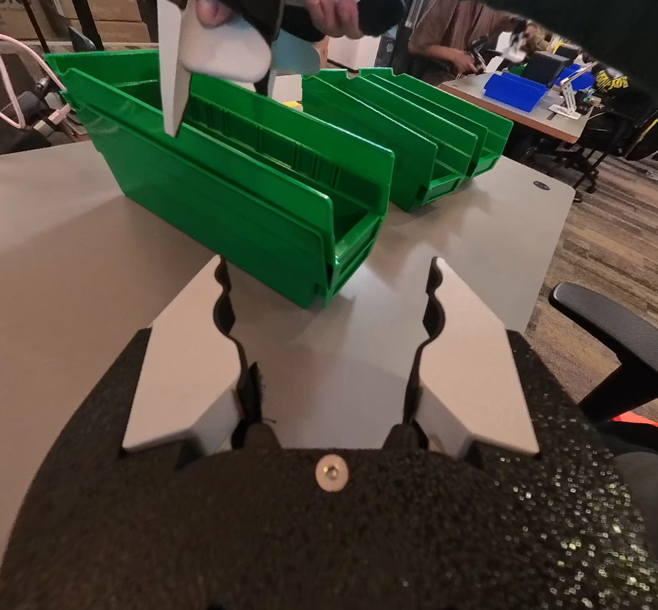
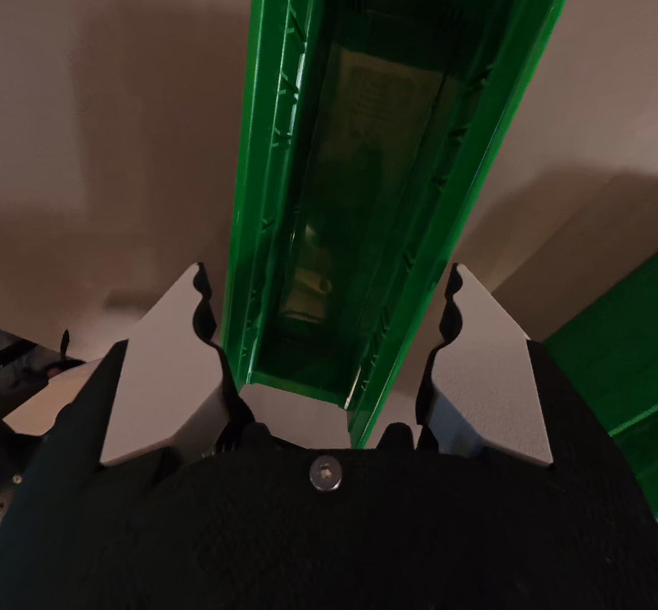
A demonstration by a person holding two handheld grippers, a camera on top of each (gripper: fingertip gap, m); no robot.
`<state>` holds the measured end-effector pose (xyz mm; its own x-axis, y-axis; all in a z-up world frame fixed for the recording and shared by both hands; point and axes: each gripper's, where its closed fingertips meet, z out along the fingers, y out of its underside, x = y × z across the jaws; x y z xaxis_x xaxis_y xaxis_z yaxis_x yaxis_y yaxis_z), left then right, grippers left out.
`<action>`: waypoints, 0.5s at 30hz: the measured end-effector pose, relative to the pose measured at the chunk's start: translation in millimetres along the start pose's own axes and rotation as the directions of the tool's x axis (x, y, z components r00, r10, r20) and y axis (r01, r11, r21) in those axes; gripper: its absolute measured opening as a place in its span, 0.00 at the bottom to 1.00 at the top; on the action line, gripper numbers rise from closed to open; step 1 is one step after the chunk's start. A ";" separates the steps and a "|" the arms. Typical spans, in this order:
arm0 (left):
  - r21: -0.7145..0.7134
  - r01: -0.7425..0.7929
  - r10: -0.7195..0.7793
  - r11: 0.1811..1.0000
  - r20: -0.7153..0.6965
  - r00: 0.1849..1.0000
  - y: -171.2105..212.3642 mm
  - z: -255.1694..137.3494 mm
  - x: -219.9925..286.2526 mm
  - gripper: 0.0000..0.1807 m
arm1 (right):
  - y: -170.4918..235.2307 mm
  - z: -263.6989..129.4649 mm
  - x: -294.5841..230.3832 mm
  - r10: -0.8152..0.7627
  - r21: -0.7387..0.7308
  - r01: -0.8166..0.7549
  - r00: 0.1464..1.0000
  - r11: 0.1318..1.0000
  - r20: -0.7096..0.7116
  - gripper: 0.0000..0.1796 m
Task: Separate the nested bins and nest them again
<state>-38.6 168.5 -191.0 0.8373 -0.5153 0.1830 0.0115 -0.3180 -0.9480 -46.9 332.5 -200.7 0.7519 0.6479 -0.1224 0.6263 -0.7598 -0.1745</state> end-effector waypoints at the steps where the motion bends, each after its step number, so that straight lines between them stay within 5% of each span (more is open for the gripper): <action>1: 0.001 0.002 -0.002 1.000 -0.001 1.000 -0.3 -0.3 0.0 0.60 | -0.8 0.7 0.2 0.000 -0.001 0.000 1.000 1.000 -0.011 0.70; 15: 0.007 0.014 -0.014 1.000 -0.014 1.000 -1.3 -1.9 0.3 0.60 | -14.6 -1.2 -4.7 0.048 0.056 -0.046 0.998 0.997 -0.050 0.53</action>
<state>-39.4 167.2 -189.2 0.8294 -0.5217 0.1998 0.0272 -0.3194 -0.9472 -59.3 340.5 -196.4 0.7906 0.6069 -0.0816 0.5790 -0.7843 -0.2230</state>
